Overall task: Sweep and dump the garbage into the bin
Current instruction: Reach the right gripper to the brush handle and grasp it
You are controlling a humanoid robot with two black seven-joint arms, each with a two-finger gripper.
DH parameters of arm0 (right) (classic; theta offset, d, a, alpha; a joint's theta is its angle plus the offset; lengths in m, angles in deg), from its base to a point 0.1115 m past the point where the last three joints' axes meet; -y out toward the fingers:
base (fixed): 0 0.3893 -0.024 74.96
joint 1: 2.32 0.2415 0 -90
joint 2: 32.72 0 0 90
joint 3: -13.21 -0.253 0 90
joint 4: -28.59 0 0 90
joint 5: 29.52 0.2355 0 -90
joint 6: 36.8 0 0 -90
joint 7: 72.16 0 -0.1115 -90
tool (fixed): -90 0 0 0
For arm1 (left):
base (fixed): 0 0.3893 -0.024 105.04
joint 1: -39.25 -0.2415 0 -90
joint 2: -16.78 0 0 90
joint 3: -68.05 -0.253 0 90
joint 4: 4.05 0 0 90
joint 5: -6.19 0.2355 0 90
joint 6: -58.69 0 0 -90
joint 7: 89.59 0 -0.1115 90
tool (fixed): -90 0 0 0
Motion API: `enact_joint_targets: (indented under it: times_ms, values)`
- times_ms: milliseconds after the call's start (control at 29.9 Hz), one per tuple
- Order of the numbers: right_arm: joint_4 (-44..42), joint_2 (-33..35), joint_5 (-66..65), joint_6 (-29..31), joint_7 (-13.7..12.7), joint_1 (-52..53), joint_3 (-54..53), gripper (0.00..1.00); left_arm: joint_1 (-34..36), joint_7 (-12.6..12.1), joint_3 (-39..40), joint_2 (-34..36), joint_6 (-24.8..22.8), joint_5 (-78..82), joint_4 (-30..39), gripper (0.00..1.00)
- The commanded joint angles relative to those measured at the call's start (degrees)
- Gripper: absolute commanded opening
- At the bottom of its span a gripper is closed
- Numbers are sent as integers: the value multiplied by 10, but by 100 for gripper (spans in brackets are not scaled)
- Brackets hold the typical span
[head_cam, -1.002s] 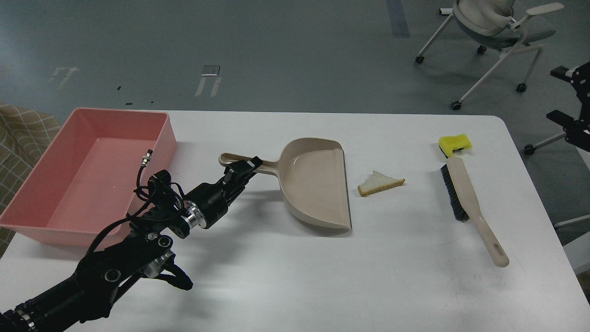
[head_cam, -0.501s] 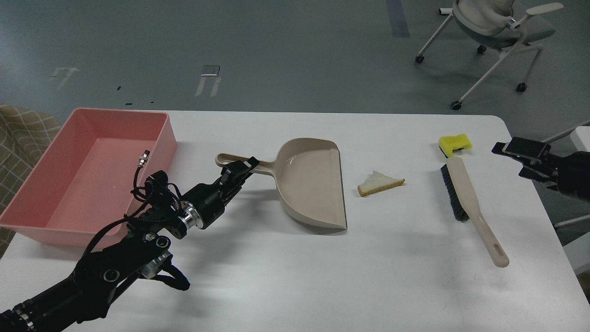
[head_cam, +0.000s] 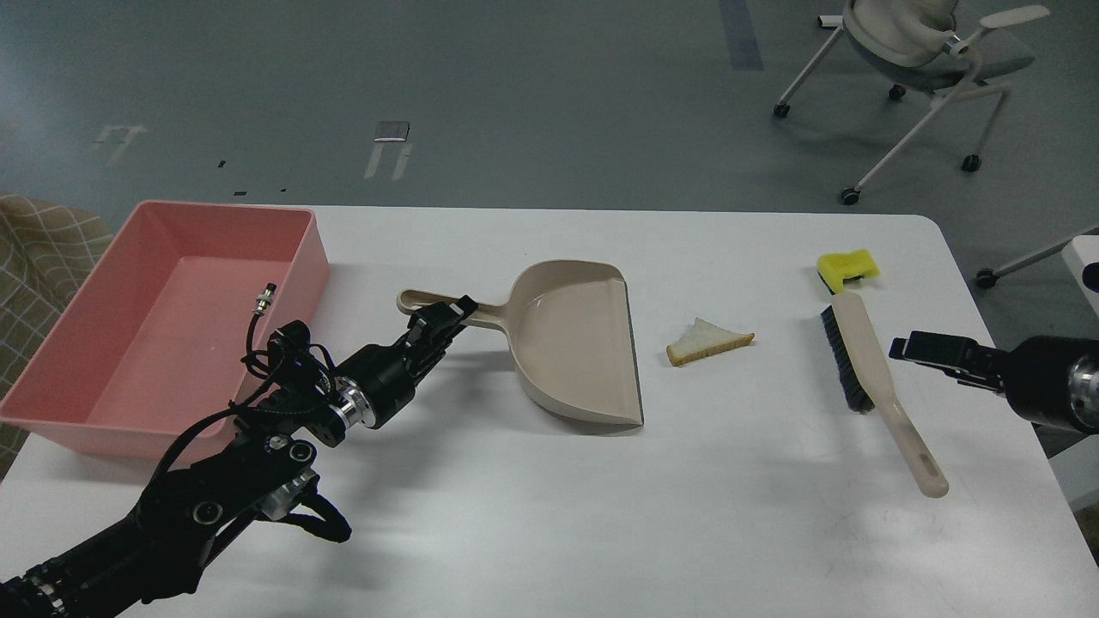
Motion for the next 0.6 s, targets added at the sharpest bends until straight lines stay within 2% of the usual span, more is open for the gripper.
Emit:
enact_joint_targets:
  times_ms: [0, 167, 334, 501, 568]
  values:
    - [0, -2, -2, 1, 0, -9, 0, 100, 0, 0, 0, 0, 0, 1, 0, 21]
    - [-2, -6, -22, 0, -2, -23, 0, 100, 0, 0, 0, 0, 0, 1, 0, 21]
    - [-5, -27, -31, 0, -3, -30, 11, 95, 0, 1, 0, 0, 0, 1, -4, 21]
    - [-4, -41, -34, 0, -8, -32, 24, 78, 0, 2, 0, -5, 0, 1, -11, 21]
    - [-4, -45, -34, 0, -8, -32, 26, 78, 0, 2, 0, -5, 0, 1, -11, 21]
